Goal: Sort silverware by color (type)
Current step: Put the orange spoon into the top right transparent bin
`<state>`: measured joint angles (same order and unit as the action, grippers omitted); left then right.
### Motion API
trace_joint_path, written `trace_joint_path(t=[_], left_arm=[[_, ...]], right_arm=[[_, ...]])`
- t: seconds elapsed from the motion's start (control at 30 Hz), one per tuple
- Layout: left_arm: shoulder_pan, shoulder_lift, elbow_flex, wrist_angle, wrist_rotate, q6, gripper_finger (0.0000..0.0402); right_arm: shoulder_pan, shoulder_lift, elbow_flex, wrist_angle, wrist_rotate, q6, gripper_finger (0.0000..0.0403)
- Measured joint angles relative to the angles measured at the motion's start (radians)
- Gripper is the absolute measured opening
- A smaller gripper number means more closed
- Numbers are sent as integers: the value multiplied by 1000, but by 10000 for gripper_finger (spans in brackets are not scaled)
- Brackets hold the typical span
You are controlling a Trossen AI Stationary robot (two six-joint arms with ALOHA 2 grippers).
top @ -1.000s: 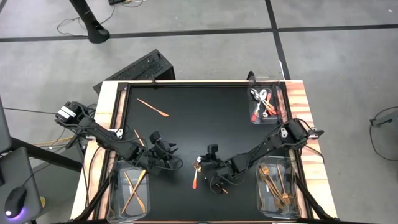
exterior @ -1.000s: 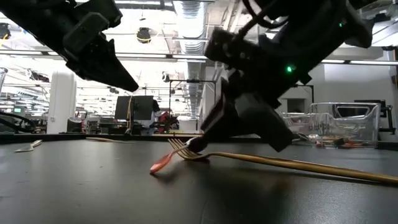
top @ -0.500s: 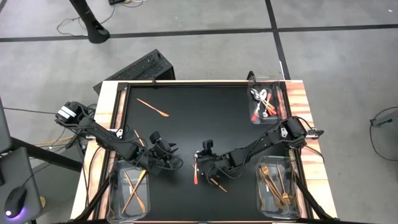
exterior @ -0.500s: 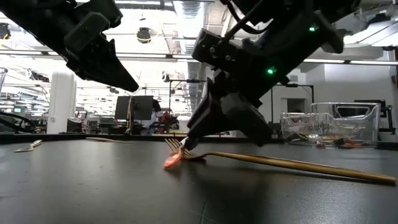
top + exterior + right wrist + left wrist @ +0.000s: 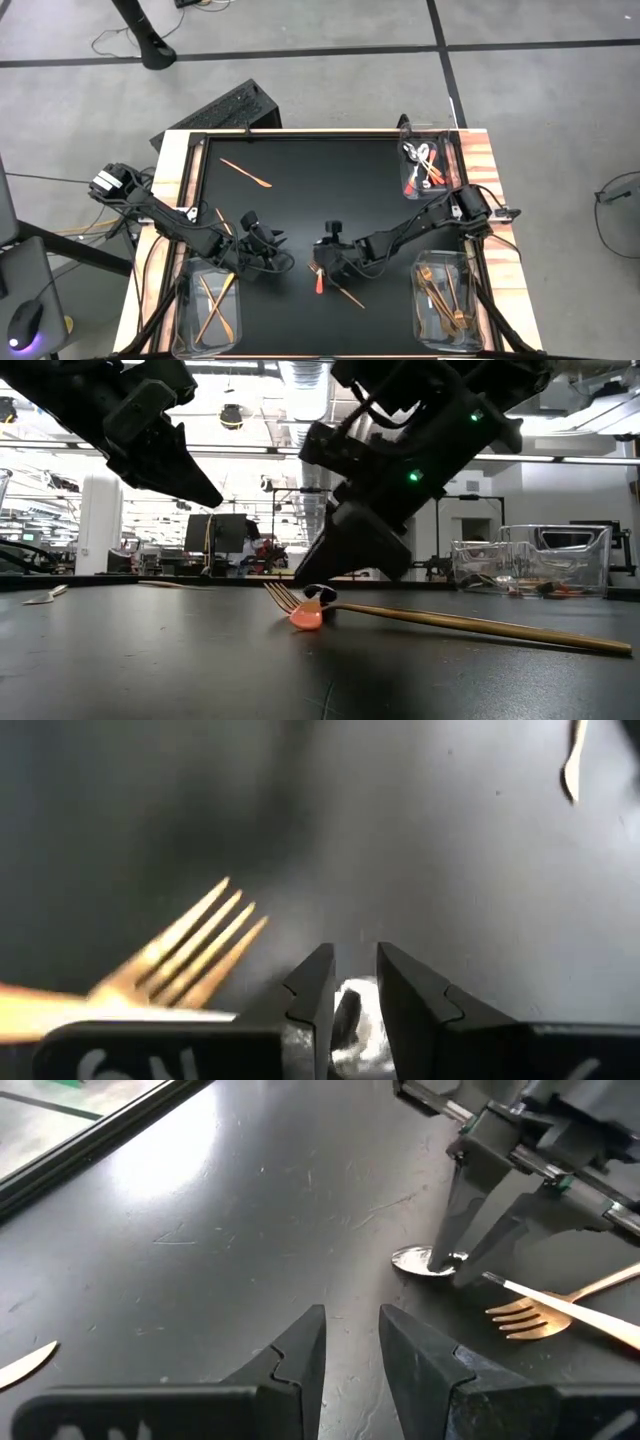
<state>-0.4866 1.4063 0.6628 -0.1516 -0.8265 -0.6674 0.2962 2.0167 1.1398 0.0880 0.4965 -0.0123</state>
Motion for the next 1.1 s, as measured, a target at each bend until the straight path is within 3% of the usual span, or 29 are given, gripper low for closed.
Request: trace_joint_path(t=[0.13, 0.4, 0.57, 0.67, 1.1], left_arm=[[0, 0, 0, -1, 0, 0, 87], [0, 0, 0, -16, 0, -1, 87], [2, 0, 0, -16, -18, 0, 87], [2, 0, 0, -16, -21, -1, 87], [2, 1, 0, -26, -23, -9, 87]], right_arm=[[4, -19, 47, -60, 1, 59, 98], [-18, -32, 189, -465, -69, 362, 98], [-58, -32, 212, -464, -262, 718, 98], [-62, -32, 211, -482, -337, 831, 98], [-38, 6, 209, -474, -315, 966, 98]])
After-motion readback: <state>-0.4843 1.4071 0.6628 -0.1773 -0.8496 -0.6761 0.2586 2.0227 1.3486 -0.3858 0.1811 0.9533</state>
